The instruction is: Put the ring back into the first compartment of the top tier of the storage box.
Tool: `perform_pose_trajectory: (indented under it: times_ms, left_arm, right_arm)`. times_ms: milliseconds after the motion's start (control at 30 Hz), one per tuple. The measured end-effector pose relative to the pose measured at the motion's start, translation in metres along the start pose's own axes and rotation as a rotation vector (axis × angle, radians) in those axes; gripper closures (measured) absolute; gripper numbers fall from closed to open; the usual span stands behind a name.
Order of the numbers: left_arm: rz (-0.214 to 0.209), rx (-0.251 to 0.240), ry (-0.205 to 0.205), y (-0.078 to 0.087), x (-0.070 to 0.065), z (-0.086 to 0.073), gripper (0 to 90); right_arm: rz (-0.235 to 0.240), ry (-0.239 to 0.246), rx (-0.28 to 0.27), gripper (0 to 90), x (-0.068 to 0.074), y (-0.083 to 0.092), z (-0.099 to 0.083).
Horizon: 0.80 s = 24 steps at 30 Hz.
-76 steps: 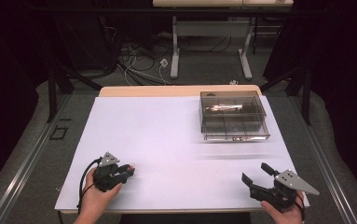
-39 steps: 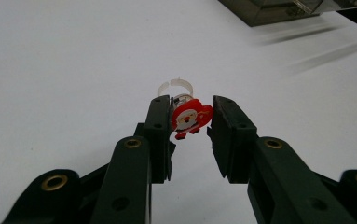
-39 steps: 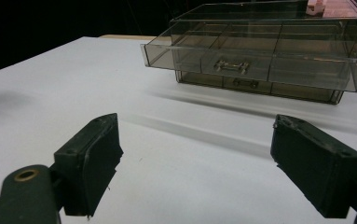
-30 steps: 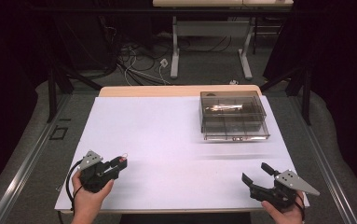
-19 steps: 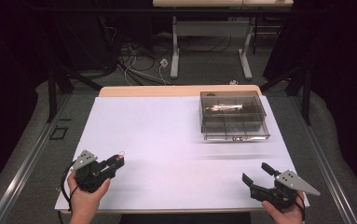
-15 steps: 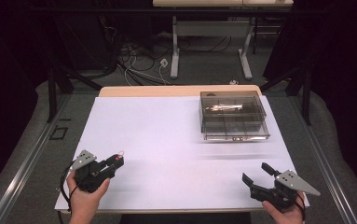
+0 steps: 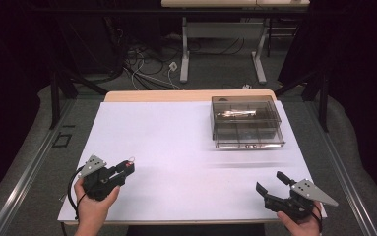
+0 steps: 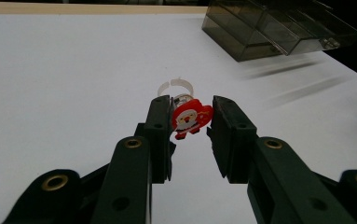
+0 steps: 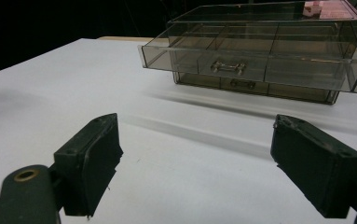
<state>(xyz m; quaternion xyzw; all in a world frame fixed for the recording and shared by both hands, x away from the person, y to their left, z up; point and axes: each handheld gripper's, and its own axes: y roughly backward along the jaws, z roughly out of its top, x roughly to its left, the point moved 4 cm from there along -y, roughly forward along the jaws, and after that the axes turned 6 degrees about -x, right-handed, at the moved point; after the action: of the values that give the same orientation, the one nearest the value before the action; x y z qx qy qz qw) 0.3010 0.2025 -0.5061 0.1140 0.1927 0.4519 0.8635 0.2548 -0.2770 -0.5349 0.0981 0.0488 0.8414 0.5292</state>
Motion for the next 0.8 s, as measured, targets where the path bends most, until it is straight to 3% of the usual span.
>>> perform_pose_trajectory:
  times_ms: [333, 633, 800]
  left_arm:
    - [-0.031, 0.004, -0.042, -0.009, -0.012, 0.020, 68.6]
    - [-0.086, -0.002, -0.047, -0.018, -0.025, 0.052, 68.7]
    - [-0.101, 0.005, -0.073, -0.025, -0.031, 0.064, 68.7]
  right_arm:
    - [0.003, -0.004, 0.003, 15.2, 0.000, 0.001, 0.000]
    - [-0.006, -0.006, 0.000, 15.2, -0.001, 0.001, 0.000]
    - [-0.006, -0.009, 0.000, 15.2, -0.001, 0.001, 0.000]
